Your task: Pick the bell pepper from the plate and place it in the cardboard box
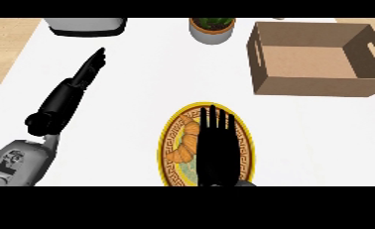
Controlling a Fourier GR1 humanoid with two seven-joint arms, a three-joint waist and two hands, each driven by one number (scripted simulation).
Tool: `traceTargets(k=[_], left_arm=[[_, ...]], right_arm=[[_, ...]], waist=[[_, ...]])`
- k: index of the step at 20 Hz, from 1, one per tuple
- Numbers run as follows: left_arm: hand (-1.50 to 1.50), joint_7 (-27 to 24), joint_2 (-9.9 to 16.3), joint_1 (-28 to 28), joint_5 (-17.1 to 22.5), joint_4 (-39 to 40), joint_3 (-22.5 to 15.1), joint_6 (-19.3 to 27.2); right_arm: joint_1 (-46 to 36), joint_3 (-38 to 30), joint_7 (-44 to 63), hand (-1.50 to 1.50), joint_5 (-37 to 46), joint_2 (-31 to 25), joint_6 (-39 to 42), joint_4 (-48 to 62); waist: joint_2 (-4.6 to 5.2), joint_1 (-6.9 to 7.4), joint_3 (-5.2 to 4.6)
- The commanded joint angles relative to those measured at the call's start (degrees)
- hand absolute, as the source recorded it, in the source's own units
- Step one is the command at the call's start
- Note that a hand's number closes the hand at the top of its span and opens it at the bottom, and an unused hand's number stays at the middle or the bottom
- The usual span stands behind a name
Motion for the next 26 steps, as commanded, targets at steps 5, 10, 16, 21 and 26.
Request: traceTargets(k=[5, 10, 16, 21, 26], left_arm=[[0.0, 1.43, -1.32, -1.19, -1.43, 0.06, 0.8, 0.19], [0.0, 2.44, -1.08, 0.04, -0.91, -2.09, 2.34, -2.16], [0.0, 0.96, -2.26, 1.41, -3.16, -1.07, 2.23, -1.75], [0.0, 4.25, -1.76, 0.07, -2.52, -3.55, 3.73, -2.81], [0.0, 1.84, -2.95, -0.72, -3.81, 0.43, 4.83, -4.75]], right_arm=[[-1.93, -2.58, 11.45, -1.5, 0.8, 1.85, 4.94, 3.95], [2.83, -1.47, 7.5, -1.5, 2.35, 1.86, 2.31, 3.38], [1.87, -1.31, 7.37, -1.5, 1.55, 1.86, -1.13, 8.63], [3.11, -3.47, 7.24, -1.5, 4.51, 1.87, 1.24, 8.33], [2.58, -4.39, 5.94, -1.5, 3.16, 1.88, -1.15, 10.18]], waist=[[0.01, -0.36, 0.06], [-0.06, -0.34, 0.1], [0.08, -0.21, 0.08], [-0.1, -0.36, 0.09], [0.06, -0.3, 0.09]])
